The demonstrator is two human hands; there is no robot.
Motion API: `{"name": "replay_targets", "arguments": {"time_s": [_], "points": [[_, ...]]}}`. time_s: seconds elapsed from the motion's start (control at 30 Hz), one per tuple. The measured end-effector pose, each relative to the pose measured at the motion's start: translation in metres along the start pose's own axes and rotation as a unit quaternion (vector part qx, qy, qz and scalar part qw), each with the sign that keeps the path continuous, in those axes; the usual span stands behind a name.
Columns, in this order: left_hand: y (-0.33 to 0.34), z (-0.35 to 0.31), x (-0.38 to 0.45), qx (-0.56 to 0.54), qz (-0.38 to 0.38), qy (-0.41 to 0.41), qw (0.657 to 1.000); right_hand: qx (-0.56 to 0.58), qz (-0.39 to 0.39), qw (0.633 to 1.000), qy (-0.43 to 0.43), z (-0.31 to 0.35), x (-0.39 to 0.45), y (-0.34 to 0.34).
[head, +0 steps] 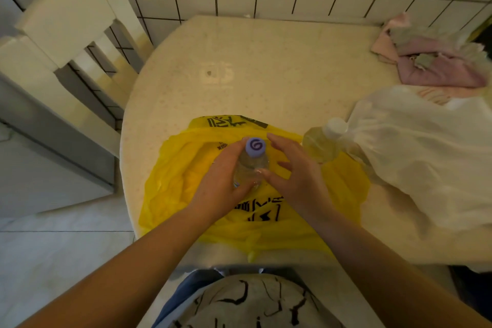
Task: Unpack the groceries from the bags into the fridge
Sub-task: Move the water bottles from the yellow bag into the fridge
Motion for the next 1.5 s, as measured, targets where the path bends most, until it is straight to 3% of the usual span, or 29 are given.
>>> {"name": "replay_targets", "arguments": {"time_s": [0.1, 0.23, 0.37, 0.5, 0.63, 0.9, 1.2, 1.5], "points": [[0.004, 0.005, 0.000, -0.006, -0.013, -0.031, 0.999, 0.003, -0.071, 0.997, -0.018, 0.000, -0.022, -0.029], [0.010, 0.006, 0.001, 0.001, -0.040, -0.063, 0.997, 0.034, -0.166, 0.985, 0.042, -0.028, -0.042, -0.067], [0.014, 0.004, 0.002, -0.028, -0.054, -0.099, 0.993, 0.042, -0.187, 0.978, 0.083, -0.055, -0.039, -0.083], [0.016, 0.002, 0.001, -0.049, -0.065, -0.117, 0.990, 0.016, -0.109, 0.990, 0.082, -0.070, -0.020, -0.080], [0.016, 0.005, 0.002, -0.071, -0.076, -0.142, 0.984, 0.068, -0.005, 0.995, 0.078, -0.082, -0.004, -0.072], [0.005, -0.019, -0.010, -0.110, -0.169, -0.181, 0.963, 0.115, 0.032, 0.992, 0.048, -0.064, 0.007, -0.073], [-0.055, -0.071, -0.096, -0.108, -0.277, -0.185, 0.937, 0.152, 0.132, 0.978, -0.058, 0.041, 0.005, -0.038], [-0.097, -0.070, -0.283, -0.111, -0.396, -0.224, 0.884, 0.151, 0.253, 0.944, -0.148, 0.157, -0.055, 0.086]]}}
Point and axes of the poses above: each hand's wrist, its own x-axis towards the middle knuckle, its own y-axis out of the palm, z = x × y, the point moved 5 cm from there along x, towards the middle knuckle, and after that the axes turned 9 degrees about z, right-handed, at the moved point
